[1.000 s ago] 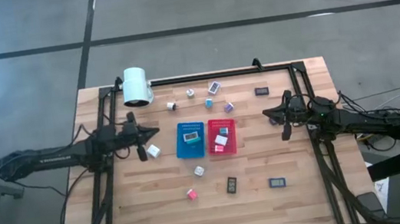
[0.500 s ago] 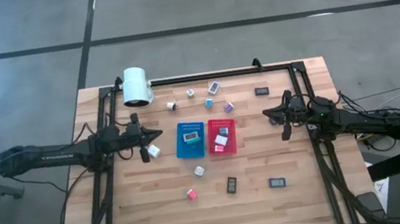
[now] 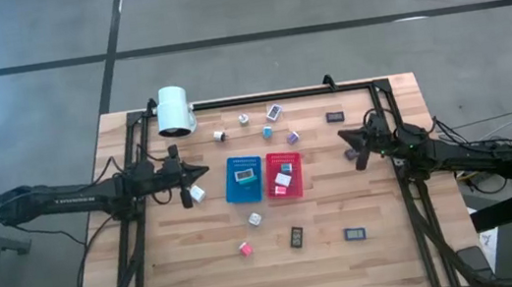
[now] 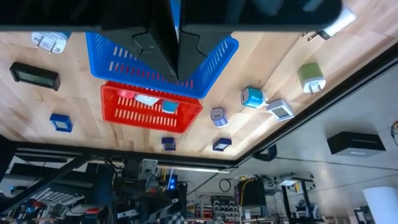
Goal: Pick & Place Office items
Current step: Put the dark blue digital clock into the blue bin
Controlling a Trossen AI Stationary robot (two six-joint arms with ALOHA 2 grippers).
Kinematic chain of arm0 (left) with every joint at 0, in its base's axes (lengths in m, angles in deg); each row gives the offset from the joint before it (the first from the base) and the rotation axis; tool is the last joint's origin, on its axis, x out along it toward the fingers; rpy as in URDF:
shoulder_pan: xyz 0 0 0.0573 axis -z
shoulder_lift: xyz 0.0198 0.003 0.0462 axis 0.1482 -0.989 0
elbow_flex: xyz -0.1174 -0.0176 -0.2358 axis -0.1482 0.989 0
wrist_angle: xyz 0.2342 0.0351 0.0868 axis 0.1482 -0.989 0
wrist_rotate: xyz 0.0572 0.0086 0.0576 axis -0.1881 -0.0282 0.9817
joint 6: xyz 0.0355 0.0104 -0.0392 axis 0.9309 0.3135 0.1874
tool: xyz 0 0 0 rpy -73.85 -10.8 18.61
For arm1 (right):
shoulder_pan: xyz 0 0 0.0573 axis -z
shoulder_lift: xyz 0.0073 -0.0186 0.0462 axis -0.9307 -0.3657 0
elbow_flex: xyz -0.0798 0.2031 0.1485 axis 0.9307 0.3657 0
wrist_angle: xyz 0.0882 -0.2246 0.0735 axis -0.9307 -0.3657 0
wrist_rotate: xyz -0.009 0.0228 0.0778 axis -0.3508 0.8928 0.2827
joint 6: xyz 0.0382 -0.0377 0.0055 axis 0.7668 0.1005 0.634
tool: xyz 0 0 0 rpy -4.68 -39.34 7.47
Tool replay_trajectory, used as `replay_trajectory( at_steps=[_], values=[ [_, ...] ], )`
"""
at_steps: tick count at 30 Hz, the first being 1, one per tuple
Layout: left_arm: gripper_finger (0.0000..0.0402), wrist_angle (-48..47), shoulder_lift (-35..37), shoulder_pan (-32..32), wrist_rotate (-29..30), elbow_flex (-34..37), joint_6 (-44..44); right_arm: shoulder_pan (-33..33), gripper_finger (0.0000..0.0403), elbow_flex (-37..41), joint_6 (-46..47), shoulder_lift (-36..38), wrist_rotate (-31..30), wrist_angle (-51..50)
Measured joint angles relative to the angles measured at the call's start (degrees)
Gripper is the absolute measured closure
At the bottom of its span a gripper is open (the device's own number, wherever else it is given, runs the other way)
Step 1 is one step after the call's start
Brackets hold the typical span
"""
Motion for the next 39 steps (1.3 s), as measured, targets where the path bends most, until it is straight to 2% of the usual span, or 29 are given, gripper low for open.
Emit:
replay_trajectory(
  at_steps=[4,10,15,25,27,32,35,39],
  values=[
    [0.0389,0.0,0.0,0.0,0.0,0.0,-0.04,-0.07,0.0394,-0.47,0.31,-1.49,-1.39,-0.62],
    [0.039,0.6,0.0,0.0,0.0,0.0,-0.17,0.23,0.0394,-9.36,-0.5,-8.2,-6.17,-11.42],
    [0.039,0.81,0.0,0.0,0.02,0.0,-0.17,2.42,0.0394,-20.1,-2.33,-18.8,-6.28,-24.54],
    [0.039,0.81,0.0,0.0,0.02,0.06,-0.17,7.68,0.0394,-39.96,-11.91,-45.64,-5.55,-42.82],
    [0.039,0.69,0.0,-0.01,0.02,0.11,-0.19,8.39,0.0394,-43.15,-13.46,-50.12,-3.51,-46.93],
    [0.039,-0.52,0.0,-0.02,0.02,0.11,-0.22,9.2,0.0394,-49.12,-19.04,-58.79,6.31,-62.16],
    [0.039,-0.71,0.0,-0.02,0.01,0.11,-0.95,9.2,0.0394,-51.26,-20.23,-62.04,6.31,-70.1],
    [0.039,-0.72,0.0,-0.02,-0.66,0.11,-2.03,9.23,0.0394,-51.98,-23.46,-64.4,6.44,-75.19]
  ],
)
